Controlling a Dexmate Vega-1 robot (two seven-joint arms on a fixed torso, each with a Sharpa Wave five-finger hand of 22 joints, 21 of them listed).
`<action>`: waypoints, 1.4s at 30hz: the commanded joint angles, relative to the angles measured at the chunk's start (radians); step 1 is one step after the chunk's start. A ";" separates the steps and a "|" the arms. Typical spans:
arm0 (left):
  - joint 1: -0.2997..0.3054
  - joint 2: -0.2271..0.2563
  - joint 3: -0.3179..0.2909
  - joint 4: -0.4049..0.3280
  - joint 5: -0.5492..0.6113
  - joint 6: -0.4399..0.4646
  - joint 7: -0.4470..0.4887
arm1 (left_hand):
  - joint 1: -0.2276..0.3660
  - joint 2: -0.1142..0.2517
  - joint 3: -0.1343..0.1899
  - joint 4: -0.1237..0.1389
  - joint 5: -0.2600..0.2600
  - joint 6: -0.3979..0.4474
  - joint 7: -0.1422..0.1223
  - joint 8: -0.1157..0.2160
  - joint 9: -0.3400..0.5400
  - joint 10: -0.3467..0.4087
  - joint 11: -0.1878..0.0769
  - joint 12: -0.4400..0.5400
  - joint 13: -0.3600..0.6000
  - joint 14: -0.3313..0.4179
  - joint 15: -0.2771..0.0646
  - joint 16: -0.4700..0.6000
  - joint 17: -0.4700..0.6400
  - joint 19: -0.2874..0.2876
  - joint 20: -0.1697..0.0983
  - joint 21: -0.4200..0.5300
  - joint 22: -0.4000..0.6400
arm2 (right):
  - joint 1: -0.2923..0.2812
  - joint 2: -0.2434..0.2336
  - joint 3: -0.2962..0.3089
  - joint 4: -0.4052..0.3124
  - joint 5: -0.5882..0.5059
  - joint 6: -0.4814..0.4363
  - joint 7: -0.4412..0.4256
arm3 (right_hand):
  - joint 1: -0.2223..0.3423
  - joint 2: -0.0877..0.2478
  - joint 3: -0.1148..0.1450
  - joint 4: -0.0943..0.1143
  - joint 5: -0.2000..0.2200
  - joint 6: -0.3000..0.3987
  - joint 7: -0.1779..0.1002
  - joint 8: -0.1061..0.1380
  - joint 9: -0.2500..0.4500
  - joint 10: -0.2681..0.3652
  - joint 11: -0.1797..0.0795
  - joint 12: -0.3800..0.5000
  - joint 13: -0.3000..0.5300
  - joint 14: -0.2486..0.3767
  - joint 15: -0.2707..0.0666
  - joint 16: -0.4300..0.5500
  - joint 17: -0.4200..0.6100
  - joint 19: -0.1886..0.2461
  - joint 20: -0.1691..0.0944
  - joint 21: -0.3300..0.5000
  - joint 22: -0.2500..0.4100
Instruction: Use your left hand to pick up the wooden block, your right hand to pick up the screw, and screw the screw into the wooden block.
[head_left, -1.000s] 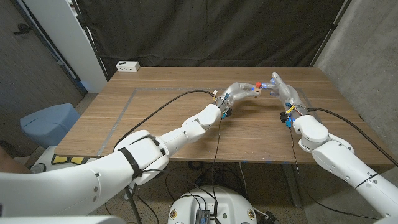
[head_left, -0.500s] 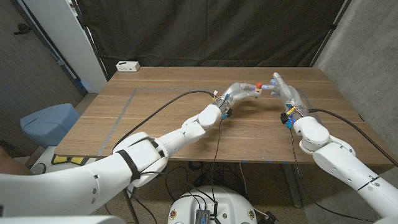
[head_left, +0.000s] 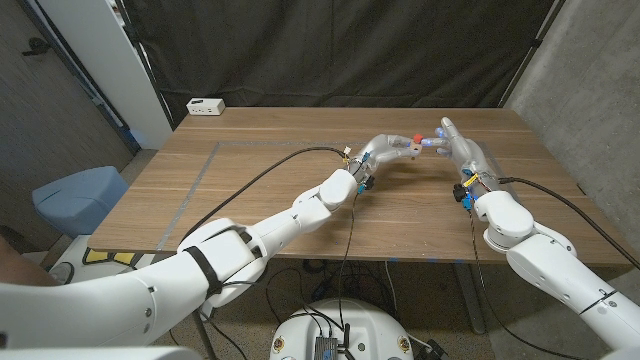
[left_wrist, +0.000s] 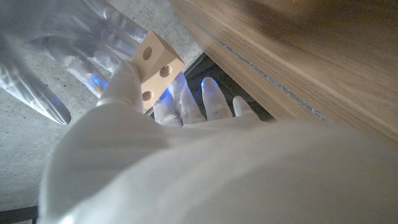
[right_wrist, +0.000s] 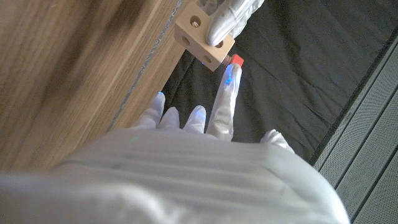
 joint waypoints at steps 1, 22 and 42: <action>0.014 0.010 -0.003 -0.032 0.004 0.017 0.001 | 0.042 0.062 0.032 0.023 0.006 0.093 0.022 0.006 0.002 0.017 -0.004 0.006 0.016 0.009 -0.091 -0.002 0.005 0.009 0.001 0.003 0.004 | -0.022 -0.001 0.013 -0.009 0.002 0.023 0.019 | 0.010 -0.002 0.001 -0.002 0.007 0.003 -0.004 -0.001 0.002 0.007 0.002 0.000 0.000 0.008 0.000 0.001 0.002 0.005 0.001 -0.003 0.004; 0.006 0.008 -0.007 -0.013 0.004 -0.001 0.000 | 0.041 0.062 0.032 0.024 0.006 0.092 0.021 0.005 0.002 0.017 -0.004 0.005 0.016 0.009 -0.090 -0.003 0.004 0.009 0.001 0.003 0.004 | -0.010 0.009 0.014 -0.014 -0.009 -0.015 -0.002 | 0.012 -0.013 -0.002 -0.004 0.004 -0.149 -0.001 -0.075 0.005 -0.037 0.046 -0.023 0.001 0.001 0.014 -0.009 0.003 0.006 -0.001 -0.005 0.005; 0.013 0.021 -0.010 -0.039 0.008 0.006 0.001 | 0.041 0.062 0.032 0.024 0.006 0.093 0.020 0.005 0.002 0.016 -0.004 0.005 0.016 0.008 -0.091 -0.002 0.005 0.009 0.001 0.003 0.004 | 0.022 0.001 -0.001 0.007 0.011 -0.019 0.038 | -0.003 -0.023 -0.014 0.002 -0.004 -0.300 -0.002 -0.088 0.007 -0.109 0.056 -0.031 0.003 -0.036 0.035 -0.019 0.006 -0.015 -0.002 -0.010 0.005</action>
